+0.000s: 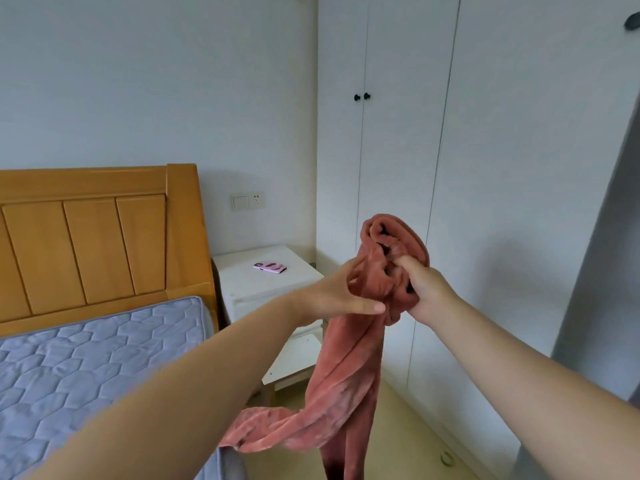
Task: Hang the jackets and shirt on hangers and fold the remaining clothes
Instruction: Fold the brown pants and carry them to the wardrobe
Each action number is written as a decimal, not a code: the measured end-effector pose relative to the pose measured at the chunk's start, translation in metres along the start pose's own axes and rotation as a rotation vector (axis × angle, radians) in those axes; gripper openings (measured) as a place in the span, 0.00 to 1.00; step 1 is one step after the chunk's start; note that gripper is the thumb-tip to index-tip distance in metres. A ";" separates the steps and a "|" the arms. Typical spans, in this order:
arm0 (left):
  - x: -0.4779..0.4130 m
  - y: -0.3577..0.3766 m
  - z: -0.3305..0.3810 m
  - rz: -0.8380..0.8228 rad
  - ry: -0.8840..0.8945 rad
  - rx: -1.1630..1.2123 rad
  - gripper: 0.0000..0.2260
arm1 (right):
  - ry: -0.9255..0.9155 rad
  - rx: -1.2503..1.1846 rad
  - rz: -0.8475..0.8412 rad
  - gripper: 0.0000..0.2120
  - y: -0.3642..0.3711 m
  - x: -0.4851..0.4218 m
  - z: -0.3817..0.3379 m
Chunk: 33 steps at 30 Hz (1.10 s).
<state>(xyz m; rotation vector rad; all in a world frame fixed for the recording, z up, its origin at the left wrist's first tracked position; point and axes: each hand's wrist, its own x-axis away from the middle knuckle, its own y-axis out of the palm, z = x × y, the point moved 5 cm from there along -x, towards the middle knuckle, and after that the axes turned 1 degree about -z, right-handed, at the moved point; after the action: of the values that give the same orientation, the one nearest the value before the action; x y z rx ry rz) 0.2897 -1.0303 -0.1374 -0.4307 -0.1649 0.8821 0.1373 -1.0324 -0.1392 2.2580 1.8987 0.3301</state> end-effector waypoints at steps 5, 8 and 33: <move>-0.016 0.021 0.008 0.200 0.194 0.019 0.33 | 0.075 -0.114 -0.003 0.11 0.007 0.001 -0.005; -0.021 0.026 0.007 0.231 0.232 0.144 0.21 | 0.037 -0.137 -0.057 0.06 0.003 0.004 -0.013; 0.021 -0.079 0.098 0.589 0.189 0.571 0.17 | -0.517 0.356 0.271 0.09 0.027 0.046 -0.126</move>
<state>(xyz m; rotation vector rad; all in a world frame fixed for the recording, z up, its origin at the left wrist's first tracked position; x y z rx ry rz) 0.3287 -1.0289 -0.0156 -0.0137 0.4039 1.4015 0.1354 -0.9932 -0.0078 2.4947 1.4726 -0.5556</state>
